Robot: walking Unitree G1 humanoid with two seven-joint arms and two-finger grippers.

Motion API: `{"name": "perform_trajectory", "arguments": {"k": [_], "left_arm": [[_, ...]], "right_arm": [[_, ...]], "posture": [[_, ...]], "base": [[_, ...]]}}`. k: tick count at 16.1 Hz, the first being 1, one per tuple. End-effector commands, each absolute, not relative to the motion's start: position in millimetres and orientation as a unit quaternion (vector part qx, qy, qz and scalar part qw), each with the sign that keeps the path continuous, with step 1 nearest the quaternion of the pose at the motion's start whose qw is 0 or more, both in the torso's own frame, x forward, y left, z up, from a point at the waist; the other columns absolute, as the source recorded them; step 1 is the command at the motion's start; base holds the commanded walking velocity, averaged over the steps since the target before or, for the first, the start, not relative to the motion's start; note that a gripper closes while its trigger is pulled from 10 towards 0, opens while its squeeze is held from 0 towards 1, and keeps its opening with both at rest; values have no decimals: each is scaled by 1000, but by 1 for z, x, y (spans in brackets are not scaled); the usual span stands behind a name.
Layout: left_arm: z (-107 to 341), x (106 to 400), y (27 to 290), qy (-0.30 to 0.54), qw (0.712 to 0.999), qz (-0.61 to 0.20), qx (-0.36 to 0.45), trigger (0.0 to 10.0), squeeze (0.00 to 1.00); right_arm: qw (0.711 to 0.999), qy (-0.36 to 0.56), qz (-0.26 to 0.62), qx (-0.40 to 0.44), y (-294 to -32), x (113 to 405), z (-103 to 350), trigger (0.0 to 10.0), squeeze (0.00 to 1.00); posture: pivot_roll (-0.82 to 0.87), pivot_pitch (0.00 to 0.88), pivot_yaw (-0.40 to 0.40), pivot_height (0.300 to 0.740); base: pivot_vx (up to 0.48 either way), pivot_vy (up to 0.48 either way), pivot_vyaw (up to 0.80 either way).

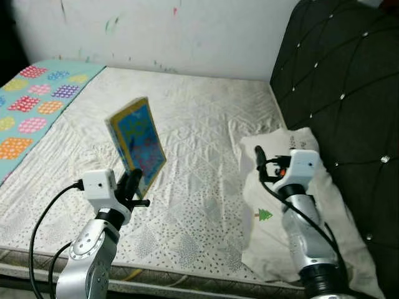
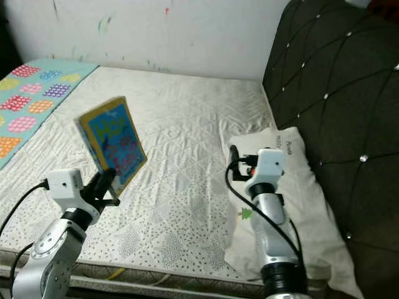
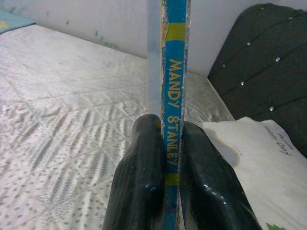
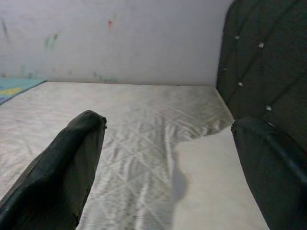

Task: Clean up the room

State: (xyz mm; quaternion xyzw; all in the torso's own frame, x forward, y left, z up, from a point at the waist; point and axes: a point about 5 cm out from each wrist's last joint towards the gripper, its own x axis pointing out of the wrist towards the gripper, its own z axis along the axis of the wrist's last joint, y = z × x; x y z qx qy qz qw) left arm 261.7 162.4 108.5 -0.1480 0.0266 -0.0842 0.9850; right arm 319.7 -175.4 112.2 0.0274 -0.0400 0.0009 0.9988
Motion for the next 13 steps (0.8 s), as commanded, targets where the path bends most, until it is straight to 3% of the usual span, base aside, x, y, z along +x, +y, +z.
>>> {"name": "perform_trajectory", "arguments": {"k": [1,5,8,13], "left_arm": [[117,264,153,12,984,-101,-146,10000,0],[106,264,161,42,979,-63,-187,10000,0],[91,258,154,106,941,-77,-312,10000,0],[94,249,152,126,914,-109,-369,10000,0]], "right_arm": [[999,-38,-8,27,-182,319,112,10000,0],[999,-36,-8,28,-182,320,112,10000,0],[999,-34,-5,24,-183,320,112,10000,0],[999,-29,5,22,-179,328,112,10000,0]], "posture": [[-26,0,-27,740],[-24,0,-33,740],[-23,0,-46,740],[20,0,-68,740]], "base": [[0,0,0],[0,0,0],[0,0,0],[0,0,0]]}}
